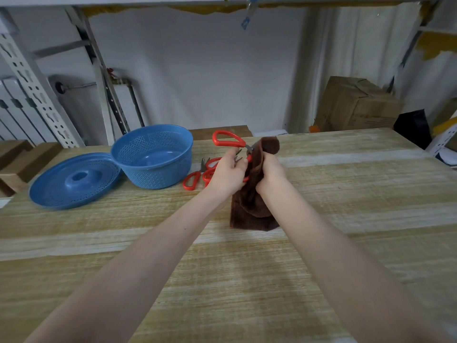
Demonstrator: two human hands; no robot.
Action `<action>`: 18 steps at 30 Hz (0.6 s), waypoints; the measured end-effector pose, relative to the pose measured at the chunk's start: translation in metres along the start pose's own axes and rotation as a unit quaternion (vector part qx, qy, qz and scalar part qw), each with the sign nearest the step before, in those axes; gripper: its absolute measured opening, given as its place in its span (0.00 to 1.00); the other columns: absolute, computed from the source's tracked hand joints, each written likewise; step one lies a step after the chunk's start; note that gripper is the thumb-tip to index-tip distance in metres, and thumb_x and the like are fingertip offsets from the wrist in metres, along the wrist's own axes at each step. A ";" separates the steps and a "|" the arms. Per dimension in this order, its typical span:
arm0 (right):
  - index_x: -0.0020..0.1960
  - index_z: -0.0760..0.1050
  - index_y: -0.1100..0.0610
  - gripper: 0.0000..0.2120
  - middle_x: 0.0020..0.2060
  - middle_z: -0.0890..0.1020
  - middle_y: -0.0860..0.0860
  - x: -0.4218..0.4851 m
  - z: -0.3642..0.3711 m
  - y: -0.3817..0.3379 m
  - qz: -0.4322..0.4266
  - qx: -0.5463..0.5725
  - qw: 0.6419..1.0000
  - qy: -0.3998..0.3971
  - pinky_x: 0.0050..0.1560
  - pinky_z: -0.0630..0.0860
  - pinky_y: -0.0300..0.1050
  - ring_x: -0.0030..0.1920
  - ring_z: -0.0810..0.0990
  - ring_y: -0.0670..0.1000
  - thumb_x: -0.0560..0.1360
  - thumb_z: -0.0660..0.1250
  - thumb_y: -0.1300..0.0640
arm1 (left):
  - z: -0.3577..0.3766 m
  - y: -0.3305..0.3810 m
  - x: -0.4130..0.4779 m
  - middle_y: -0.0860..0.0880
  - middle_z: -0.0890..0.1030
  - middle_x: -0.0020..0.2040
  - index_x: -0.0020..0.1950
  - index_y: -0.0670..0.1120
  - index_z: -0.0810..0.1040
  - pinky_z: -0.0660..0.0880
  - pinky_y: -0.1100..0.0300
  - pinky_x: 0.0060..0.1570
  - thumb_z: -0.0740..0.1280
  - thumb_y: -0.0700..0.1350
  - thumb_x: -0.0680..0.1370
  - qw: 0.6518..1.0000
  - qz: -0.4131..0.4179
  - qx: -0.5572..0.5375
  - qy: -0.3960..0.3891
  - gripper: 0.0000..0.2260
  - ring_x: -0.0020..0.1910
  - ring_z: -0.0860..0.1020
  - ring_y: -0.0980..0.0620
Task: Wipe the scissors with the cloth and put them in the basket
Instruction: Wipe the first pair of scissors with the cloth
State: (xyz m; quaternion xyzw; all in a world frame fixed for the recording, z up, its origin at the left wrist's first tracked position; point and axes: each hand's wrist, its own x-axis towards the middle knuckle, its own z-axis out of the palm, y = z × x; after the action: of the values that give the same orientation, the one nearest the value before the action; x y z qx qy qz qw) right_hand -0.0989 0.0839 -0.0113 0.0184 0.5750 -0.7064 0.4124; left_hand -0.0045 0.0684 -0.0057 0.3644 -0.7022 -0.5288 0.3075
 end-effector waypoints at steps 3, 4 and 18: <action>0.38 0.79 0.60 0.04 0.31 0.82 0.54 -0.003 -0.003 -0.004 -0.014 0.008 1.000 0.015 0.35 0.80 0.45 0.29 0.81 0.54 0.67 0.73 0.61 | -0.002 -0.001 0.004 0.53 0.67 0.28 0.73 0.45 0.66 0.64 0.66 0.23 0.54 0.39 0.83 1.000 -0.018 -0.012 -0.015 0.18 0.22 0.65 0.59; 0.37 0.78 0.60 0.04 0.31 0.81 0.54 -0.003 -0.004 -0.005 -0.018 0.015 1.000 0.017 0.34 0.78 0.44 0.29 0.80 0.54 0.68 0.73 0.61 | -0.003 -0.001 0.006 0.53 0.66 0.27 0.74 0.45 0.65 0.63 0.67 0.22 0.54 0.39 0.83 1.000 -0.023 -0.010 -0.018 0.18 0.21 0.65 0.60; 0.62 0.75 0.62 0.16 0.54 0.82 0.57 0.009 -0.038 -0.004 0.044 0.103 0.993 -0.042 0.43 0.79 0.40 0.52 0.82 0.54 0.81 0.62 0.52 | -0.020 -0.003 -0.002 0.55 0.68 0.29 0.72 0.48 0.66 0.79 0.51 0.37 0.55 0.39 0.83 0.998 -0.013 -0.060 -0.018 0.17 0.26 0.67 0.59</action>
State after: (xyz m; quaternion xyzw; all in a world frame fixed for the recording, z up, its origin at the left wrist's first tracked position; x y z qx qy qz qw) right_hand -0.1246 0.1108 -0.0254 0.0565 0.4800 -0.7430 0.4630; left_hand 0.0139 0.0594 -0.0039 0.3451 -0.6698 -0.5802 0.3092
